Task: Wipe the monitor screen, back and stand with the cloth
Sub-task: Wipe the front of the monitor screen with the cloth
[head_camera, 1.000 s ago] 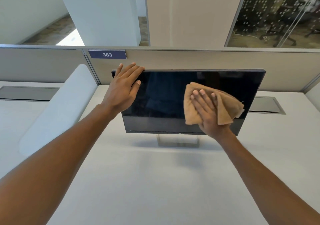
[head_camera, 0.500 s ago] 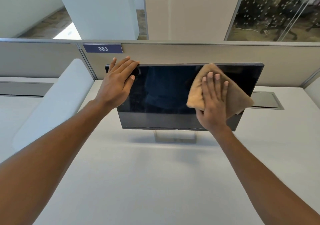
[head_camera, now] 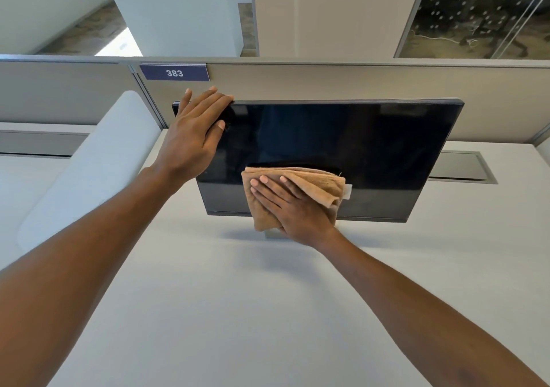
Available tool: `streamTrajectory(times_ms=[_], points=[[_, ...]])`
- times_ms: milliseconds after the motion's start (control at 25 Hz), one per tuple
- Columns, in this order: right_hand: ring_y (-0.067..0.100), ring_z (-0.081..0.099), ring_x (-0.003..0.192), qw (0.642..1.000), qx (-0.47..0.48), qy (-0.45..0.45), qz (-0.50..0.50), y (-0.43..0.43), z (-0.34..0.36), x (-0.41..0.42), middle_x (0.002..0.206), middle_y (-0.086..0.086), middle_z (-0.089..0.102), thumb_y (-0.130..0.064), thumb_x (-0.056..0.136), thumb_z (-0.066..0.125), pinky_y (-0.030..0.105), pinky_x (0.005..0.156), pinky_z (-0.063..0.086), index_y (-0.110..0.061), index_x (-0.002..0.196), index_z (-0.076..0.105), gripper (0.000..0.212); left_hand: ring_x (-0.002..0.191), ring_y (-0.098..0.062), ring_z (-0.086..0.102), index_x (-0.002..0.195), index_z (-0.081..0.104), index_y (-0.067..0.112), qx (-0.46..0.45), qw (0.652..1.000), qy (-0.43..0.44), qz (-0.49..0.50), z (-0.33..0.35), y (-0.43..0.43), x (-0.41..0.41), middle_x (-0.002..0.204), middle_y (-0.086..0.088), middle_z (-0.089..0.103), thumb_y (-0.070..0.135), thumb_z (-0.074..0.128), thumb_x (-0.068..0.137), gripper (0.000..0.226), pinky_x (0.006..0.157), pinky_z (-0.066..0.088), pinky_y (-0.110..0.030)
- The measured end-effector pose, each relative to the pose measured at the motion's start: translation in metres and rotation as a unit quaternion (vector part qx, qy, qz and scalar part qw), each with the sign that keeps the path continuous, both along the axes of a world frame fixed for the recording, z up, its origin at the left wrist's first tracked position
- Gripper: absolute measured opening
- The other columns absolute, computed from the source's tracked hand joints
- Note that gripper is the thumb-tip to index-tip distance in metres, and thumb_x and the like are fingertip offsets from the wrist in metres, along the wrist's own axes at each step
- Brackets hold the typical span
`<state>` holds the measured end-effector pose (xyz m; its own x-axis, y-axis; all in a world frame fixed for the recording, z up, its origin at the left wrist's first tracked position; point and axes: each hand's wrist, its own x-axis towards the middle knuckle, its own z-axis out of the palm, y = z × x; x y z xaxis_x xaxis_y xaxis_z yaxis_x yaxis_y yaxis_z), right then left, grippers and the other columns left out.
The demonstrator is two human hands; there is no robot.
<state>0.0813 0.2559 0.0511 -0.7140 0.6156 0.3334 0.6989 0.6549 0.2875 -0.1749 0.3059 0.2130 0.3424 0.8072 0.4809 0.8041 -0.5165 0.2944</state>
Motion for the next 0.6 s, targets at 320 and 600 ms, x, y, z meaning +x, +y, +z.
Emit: streamTrajectory(times_ms=[320, 600], points=[[0.026, -0.003, 0.162, 0.996, -0.031, -0.072, 0.041, -0.011, -0.032, 0.06, 0.176, 0.003, -0.009, -0.024, 0.108, 0.036, 0.045, 0.132, 0.006, -0.013, 0.167, -0.003, 0.071, 0.155, -0.021, 0.032, 0.154, 0.049, 0.013, 0.003, 1.0, 0.0, -0.011, 0.001, 0.0, 0.0, 0.156, -0.004, 0.052, 0.007, 0.044, 0.108, 0.046, 0.131, 0.009, -0.049], [0.029, 0.014, 0.161, 0.998, 0.008, -0.062, 0.004, -0.035, -0.063, 0.172, 0.176, 0.004, 0.005, -0.026, 0.11, 0.036, 0.045, 0.129, 0.023, -0.015, 0.167, 0.008, 0.066, 0.157, -0.021, 0.029, 0.154, 0.048, 0.014, 0.0, 1.0, 0.007, -0.016, 0.004, -0.002, 0.001, 0.152, 0.026, 0.036, 0.005, 0.044, 0.109, 0.046, 0.131, 0.008, -0.047]])
